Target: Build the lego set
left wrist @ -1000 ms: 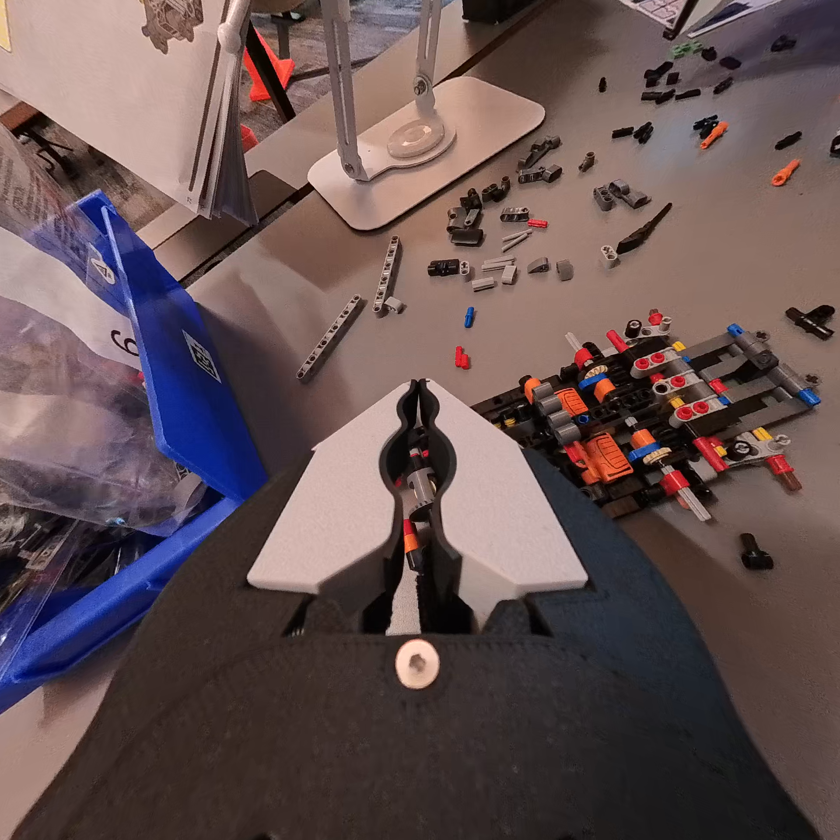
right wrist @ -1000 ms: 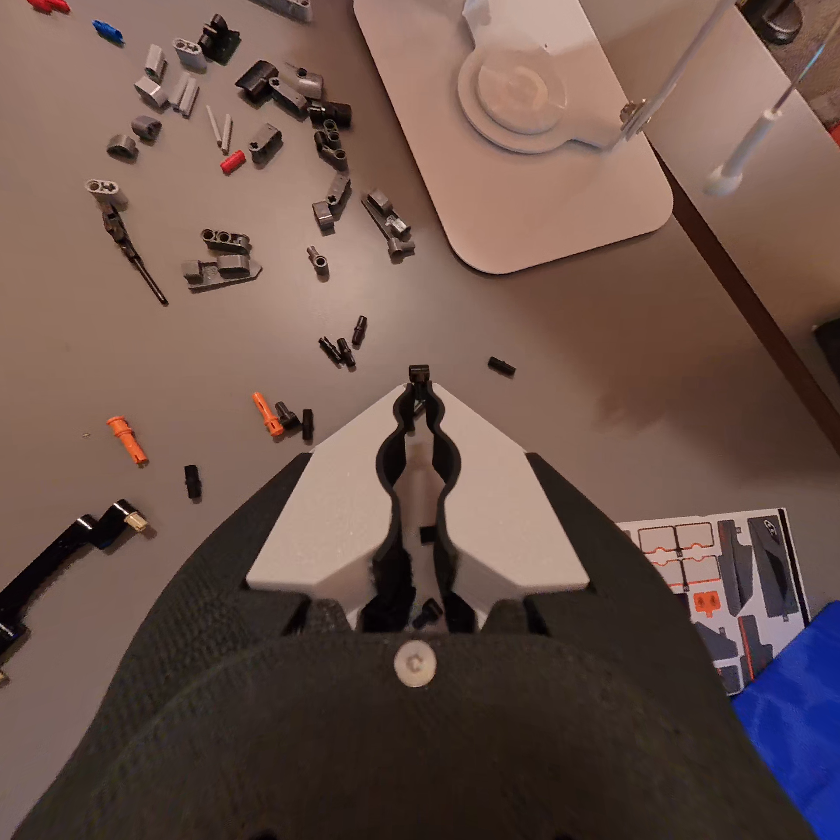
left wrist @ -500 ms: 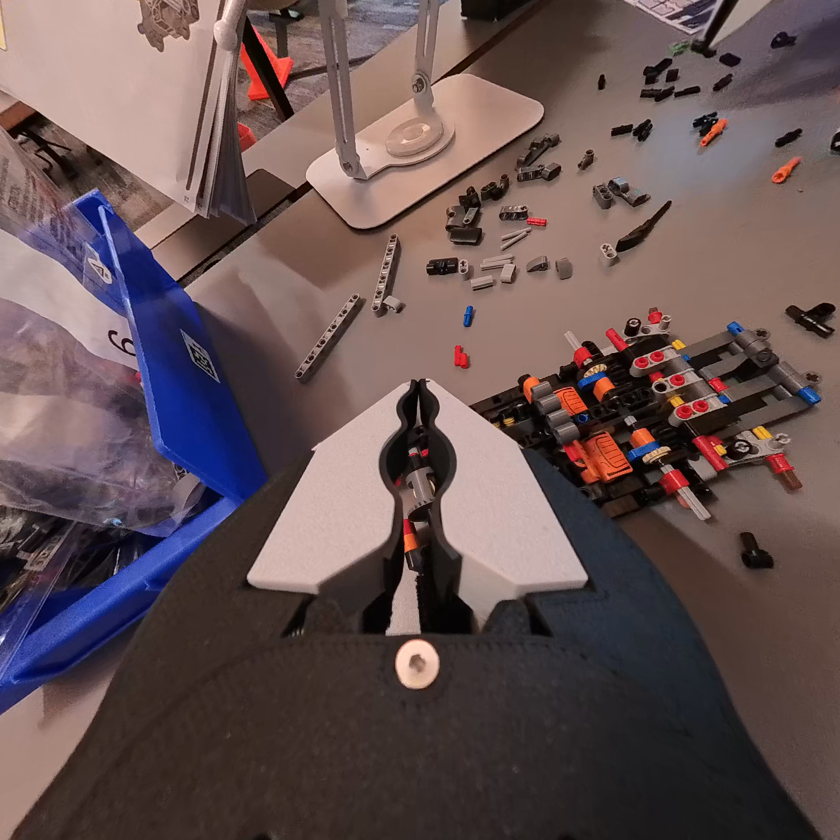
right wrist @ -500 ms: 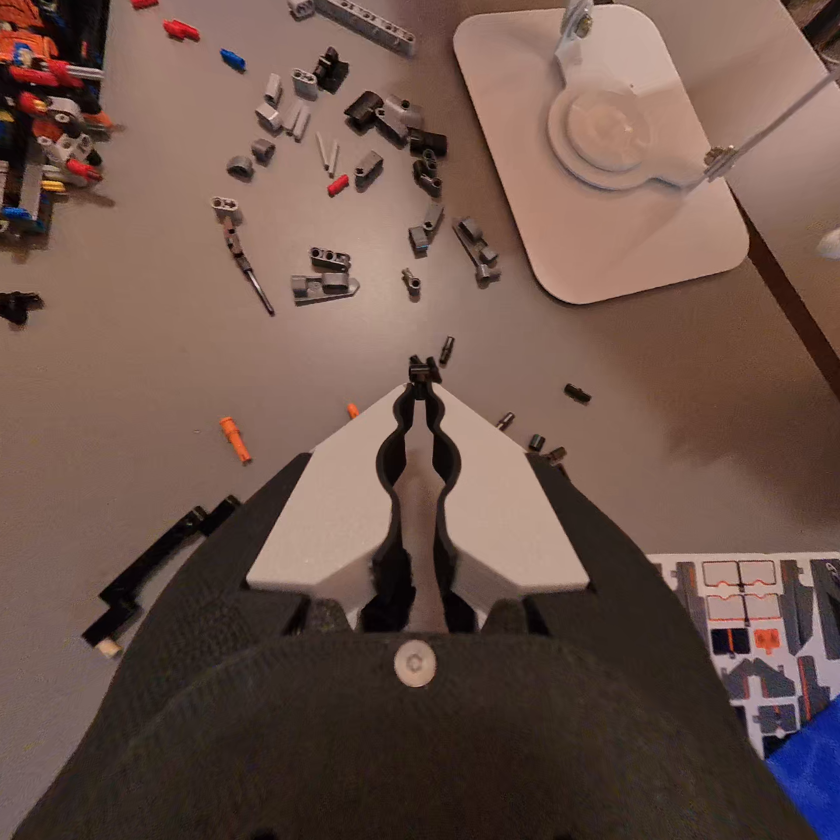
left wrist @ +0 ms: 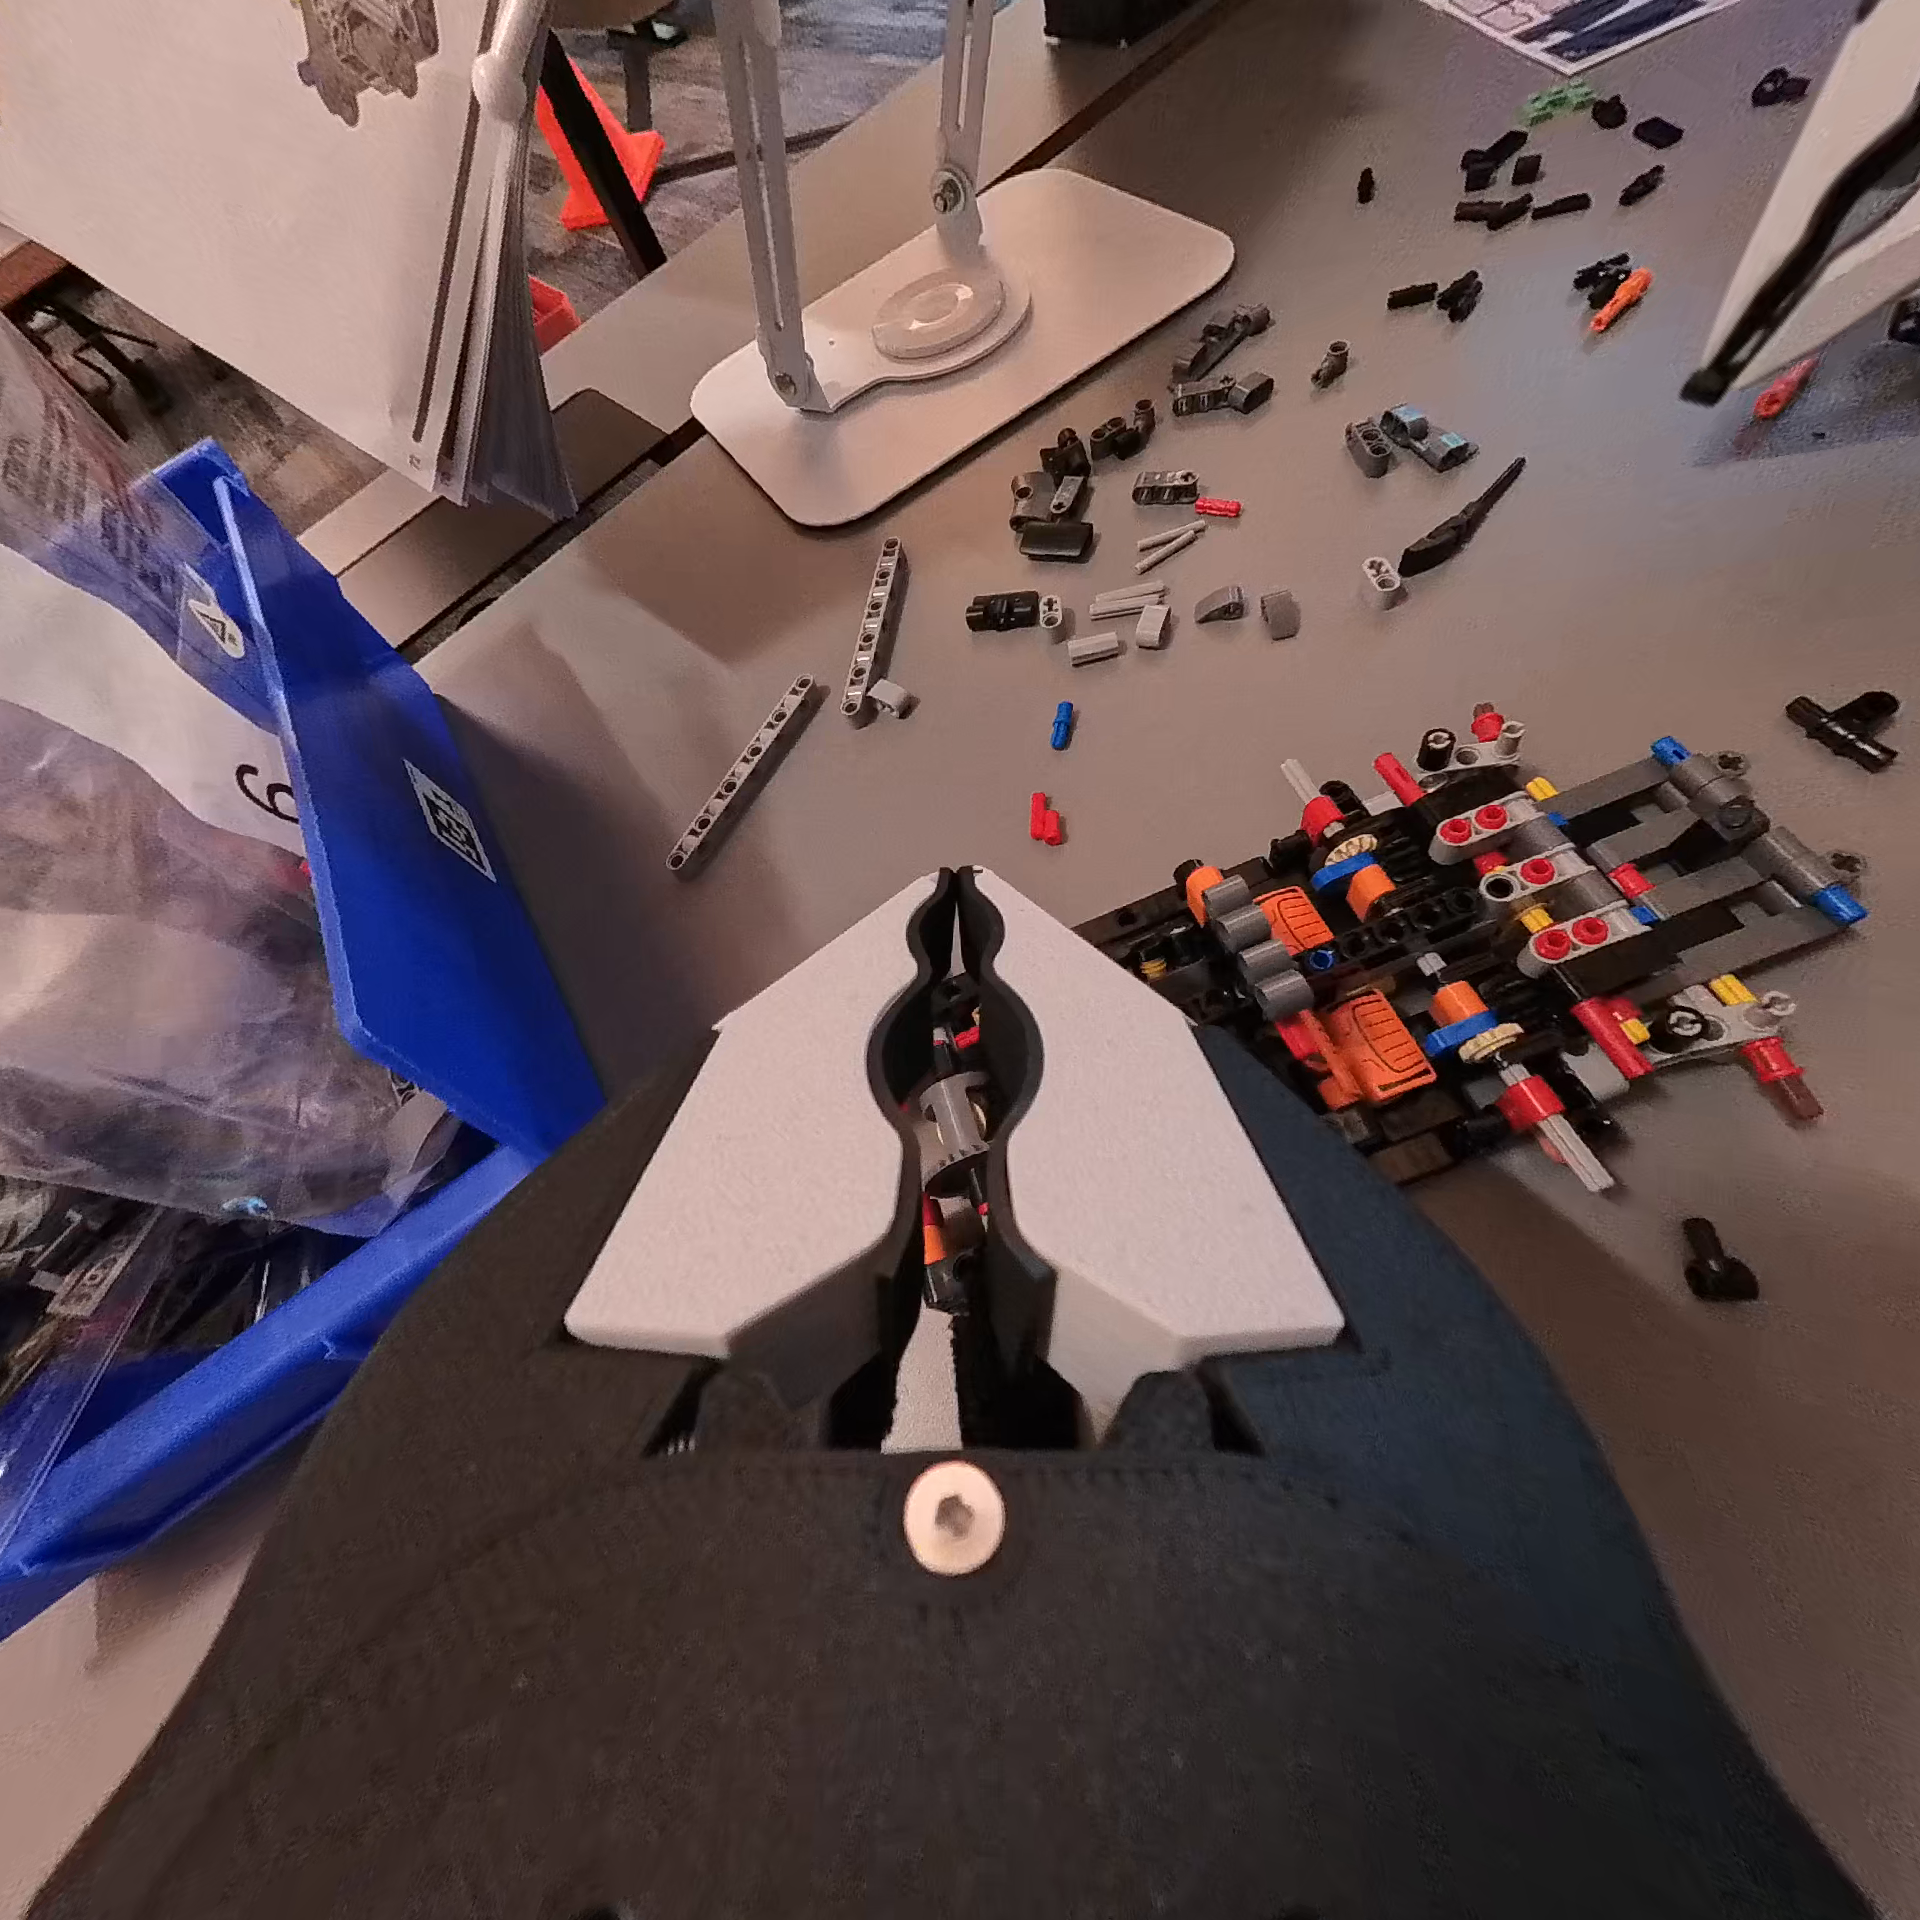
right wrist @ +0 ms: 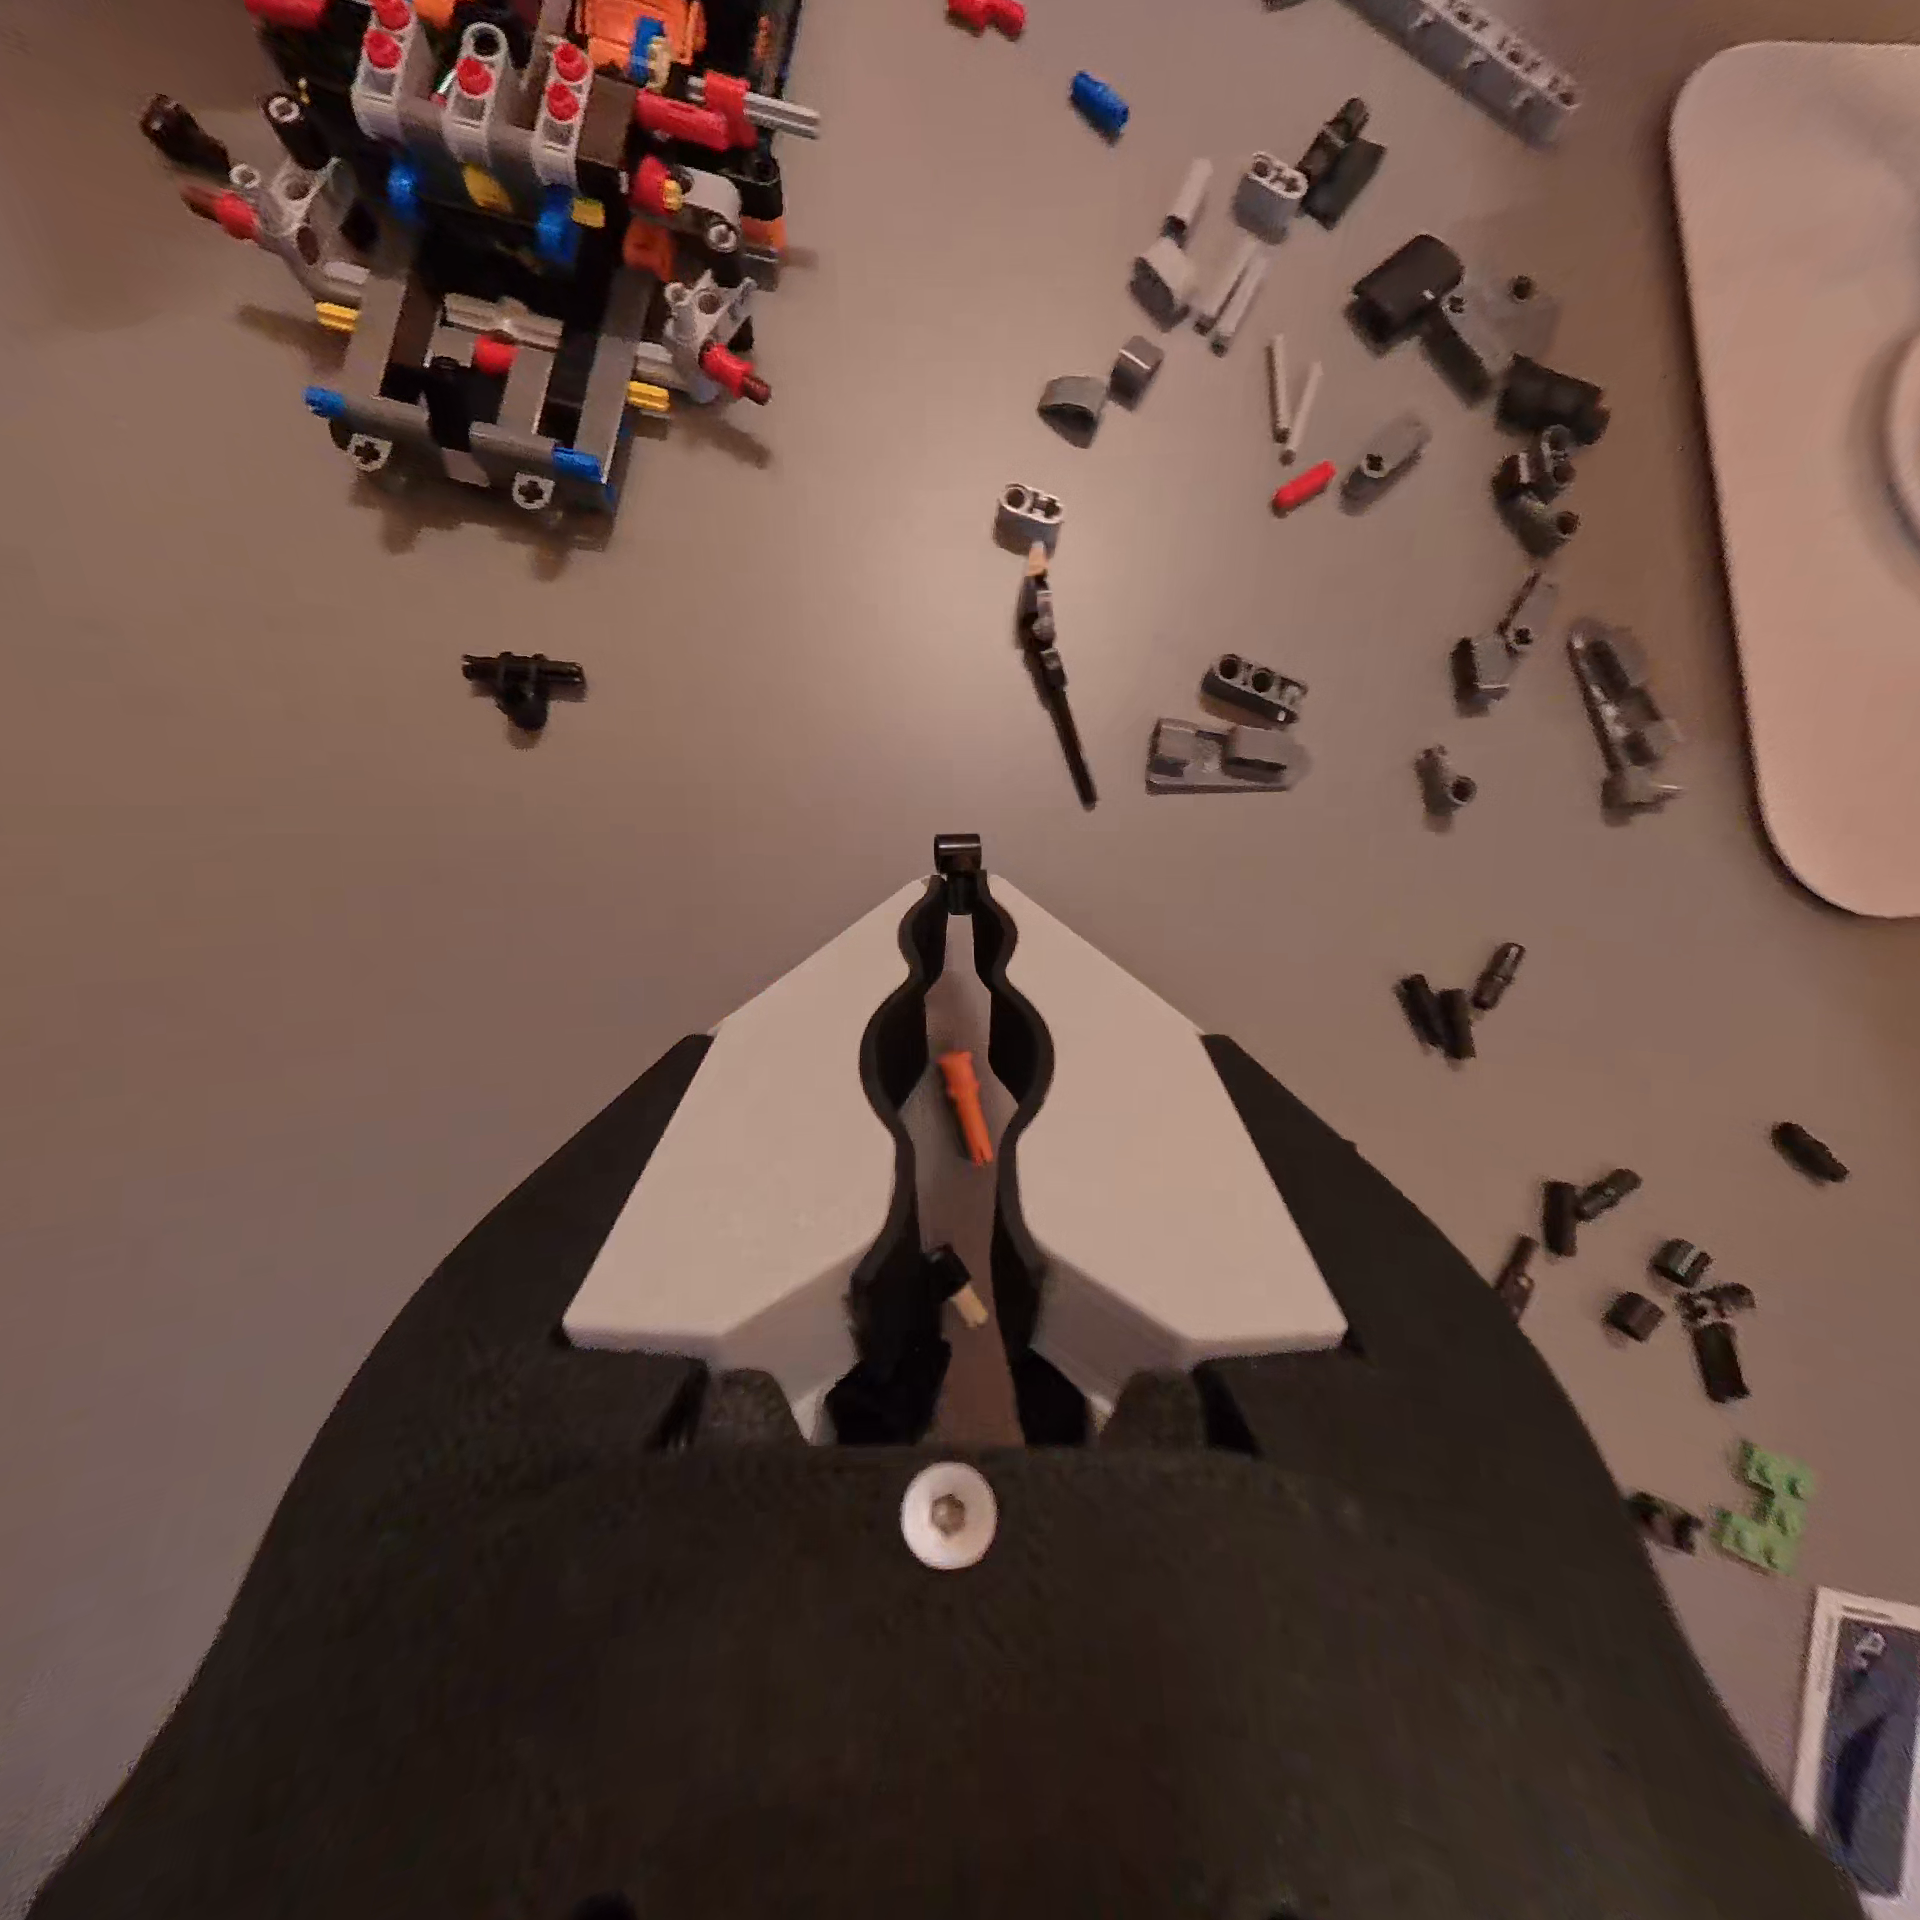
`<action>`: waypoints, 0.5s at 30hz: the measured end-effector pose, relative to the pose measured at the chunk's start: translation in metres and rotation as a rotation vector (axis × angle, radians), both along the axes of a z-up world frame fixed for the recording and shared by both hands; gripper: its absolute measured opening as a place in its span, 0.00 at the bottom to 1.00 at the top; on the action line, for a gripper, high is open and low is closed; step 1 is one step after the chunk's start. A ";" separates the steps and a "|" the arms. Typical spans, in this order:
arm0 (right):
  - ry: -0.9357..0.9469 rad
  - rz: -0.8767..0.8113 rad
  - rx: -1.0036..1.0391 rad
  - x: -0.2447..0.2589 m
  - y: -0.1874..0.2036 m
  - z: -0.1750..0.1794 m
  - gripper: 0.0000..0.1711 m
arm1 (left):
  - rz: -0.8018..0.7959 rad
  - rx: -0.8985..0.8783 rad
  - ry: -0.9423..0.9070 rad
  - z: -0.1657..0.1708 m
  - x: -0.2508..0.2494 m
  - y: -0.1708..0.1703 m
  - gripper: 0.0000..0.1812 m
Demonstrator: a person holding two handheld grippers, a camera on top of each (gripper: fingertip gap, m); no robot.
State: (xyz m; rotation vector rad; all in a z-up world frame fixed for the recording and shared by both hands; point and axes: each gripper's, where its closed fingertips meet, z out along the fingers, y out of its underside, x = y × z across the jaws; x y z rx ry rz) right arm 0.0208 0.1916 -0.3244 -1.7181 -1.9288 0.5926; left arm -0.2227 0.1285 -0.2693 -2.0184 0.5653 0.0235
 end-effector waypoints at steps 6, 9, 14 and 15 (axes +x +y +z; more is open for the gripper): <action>-0.031 -0.005 -0.008 -0.003 -0.008 -0.011 0.02 | -0.001 -0.003 0.003 -0.001 0.001 0.000 0.00; -0.039 -0.014 -0.011 -0.004 -0.010 -0.016 0.02 | -0.002 -0.005 0.003 -0.001 0.002 0.000 0.00; -0.043 -0.020 -0.023 -0.005 -0.013 -0.021 0.03 | -0.005 -0.011 0.005 -0.004 0.003 0.000 0.00; -0.045 -0.021 -0.025 -0.005 -0.014 -0.021 0.03 | -0.005 -0.011 0.004 -0.004 0.003 0.000 0.00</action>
